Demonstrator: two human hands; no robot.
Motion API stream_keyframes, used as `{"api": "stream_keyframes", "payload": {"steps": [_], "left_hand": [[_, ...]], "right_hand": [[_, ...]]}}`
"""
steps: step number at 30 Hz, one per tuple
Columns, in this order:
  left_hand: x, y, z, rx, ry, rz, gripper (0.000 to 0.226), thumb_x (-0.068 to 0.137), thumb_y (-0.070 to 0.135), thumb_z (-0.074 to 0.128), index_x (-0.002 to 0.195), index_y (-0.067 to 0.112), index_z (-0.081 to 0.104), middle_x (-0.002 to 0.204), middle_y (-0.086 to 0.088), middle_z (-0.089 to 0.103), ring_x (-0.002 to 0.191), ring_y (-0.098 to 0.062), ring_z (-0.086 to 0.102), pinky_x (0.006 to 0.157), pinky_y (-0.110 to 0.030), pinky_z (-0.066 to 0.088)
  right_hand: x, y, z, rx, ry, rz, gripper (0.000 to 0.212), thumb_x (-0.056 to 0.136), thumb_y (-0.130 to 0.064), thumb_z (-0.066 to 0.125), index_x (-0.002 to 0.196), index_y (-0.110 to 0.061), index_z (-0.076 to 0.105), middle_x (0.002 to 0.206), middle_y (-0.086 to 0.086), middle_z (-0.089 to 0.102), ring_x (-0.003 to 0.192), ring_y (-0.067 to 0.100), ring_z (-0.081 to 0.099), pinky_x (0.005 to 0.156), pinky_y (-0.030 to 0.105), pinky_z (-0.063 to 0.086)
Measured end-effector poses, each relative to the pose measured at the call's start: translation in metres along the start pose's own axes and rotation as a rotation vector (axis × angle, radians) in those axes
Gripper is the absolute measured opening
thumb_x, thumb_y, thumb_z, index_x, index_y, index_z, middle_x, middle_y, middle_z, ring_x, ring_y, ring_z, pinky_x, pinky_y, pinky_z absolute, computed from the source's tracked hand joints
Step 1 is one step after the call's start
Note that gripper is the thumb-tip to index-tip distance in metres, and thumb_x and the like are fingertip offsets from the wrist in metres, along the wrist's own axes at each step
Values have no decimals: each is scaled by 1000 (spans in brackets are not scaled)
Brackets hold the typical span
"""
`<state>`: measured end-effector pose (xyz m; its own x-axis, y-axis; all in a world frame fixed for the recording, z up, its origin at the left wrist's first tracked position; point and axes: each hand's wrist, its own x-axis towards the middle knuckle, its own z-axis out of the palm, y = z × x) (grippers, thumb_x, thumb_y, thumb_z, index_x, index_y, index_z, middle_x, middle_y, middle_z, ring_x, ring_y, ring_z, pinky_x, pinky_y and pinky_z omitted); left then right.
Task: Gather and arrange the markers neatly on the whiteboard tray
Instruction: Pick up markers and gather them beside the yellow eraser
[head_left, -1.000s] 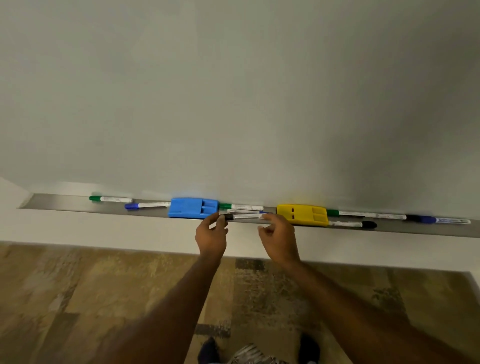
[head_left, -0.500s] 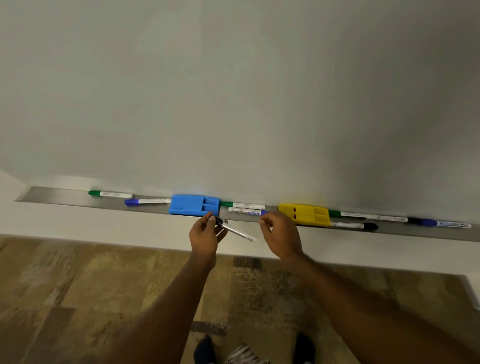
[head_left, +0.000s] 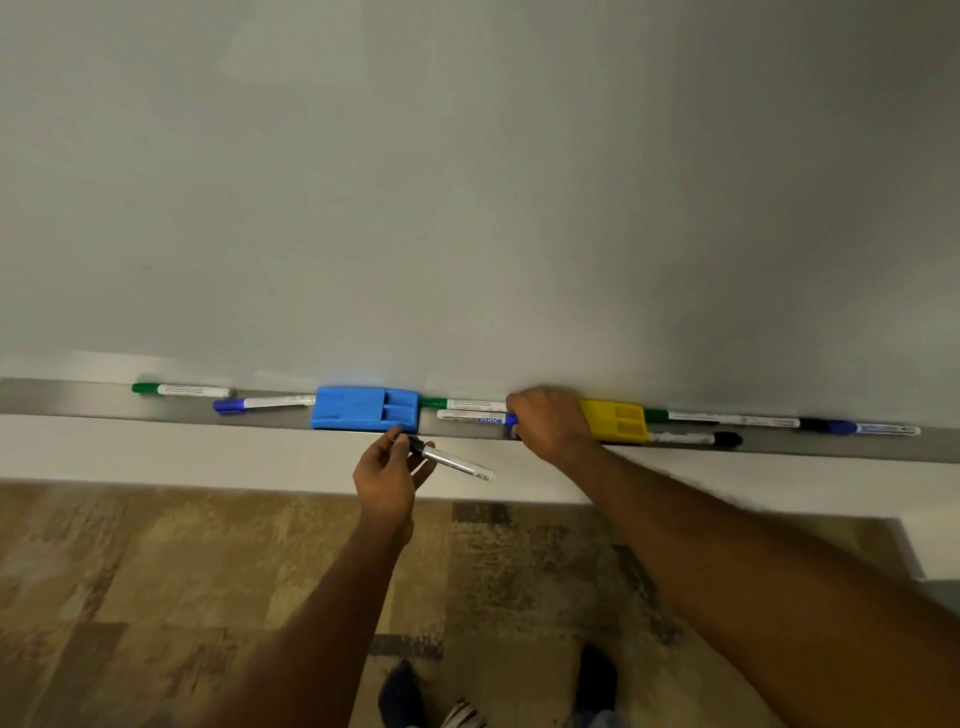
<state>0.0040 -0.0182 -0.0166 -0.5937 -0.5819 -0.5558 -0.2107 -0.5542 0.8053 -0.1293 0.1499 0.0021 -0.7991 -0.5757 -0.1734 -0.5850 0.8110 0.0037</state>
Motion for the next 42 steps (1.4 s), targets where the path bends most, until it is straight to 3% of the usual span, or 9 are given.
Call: {"api": "stream_keyframes", "payload": {"steps": [5,11,19,24,27,30,34,38,42], "left_hand": [[4,-2,2,7,-5,-11,25,98,11,52,121,4,59,104,-18,67,99,-30,69,78,-40,59],[3,0,10,2,-2,-34,24,97,13,54,119,7,60,103,-16,69,95,-27,70,71,-36,61],[-3,0,29,20,-14,-8,23,96,11,56,118,8,60,95,-14,69,87,-25,71,64,-31,59],[-11,-7,41,91,-57,10,21,97,15,55,113,7,63,93,-10,68,87,-24,68,69,-32,56],[-18,-12,52,128,-110,12,22,97,15,54,115,7,63,94,-11,69,87,-23,69,71,-33,56],[-25,-19,63,154,-136,20,22,97,15,54,114,4,64,94,-12,69,84,-23,69,69,-32,56],[-31,-32,79,212,-153,18,23,96,18,56,109,2,67,88,-9,71,74,-18,70,60,-27,55],[-40,-49,97,288,-176,34,27,96,26,57,104,4,70,86,-2,75,72,-15,67,60,-27,51],[-50,-60,120,312,-205,30,26,95,28,57,104,8,71,83,-1,75,71,-15,65,59,-28,50]], "right_hand": [[2,2,-2,42,7,-30,20,83,-23,68,103,-21,65,99,6,69,88,26,63,73,33,48],[-7,11,-4,339,87,-79,22,78,-24,70,100,-16,71,95,6,69,84,23,61,74,34,50],[-34,13,-20,1131,307,146,13,74,-11,76,87,-11,73,80,1,69,57,8,50,54,19,45],[-49,23,-26,1466,286,338,9,85,-12,70,85,-3,70,77,14,69,70,12,58,69,33,51],[-63,37,-30,1778,295,381,17,91,-8,63,93,9,65,87,14,74,75,14,71,69,25,58],[-78,54,-36,2017,300,431,7,92,-7,60,91,0,64,82,11,73,74,22,73,72,27,58],[-96,90,-36,2131,328,521,6,92,-17,60,91,-12,64,82,6,75,80,20,73,84,35,56],[-115,129,-30,2292,350,524,20,91,-27,57,103,-13,64,83,1,69,91,26,71,76,38,56],[-123,160,-20,2050,321,559,26,98,-31,50,110,-16,68,79,2,60,60,16,63,60,30,55]]}}
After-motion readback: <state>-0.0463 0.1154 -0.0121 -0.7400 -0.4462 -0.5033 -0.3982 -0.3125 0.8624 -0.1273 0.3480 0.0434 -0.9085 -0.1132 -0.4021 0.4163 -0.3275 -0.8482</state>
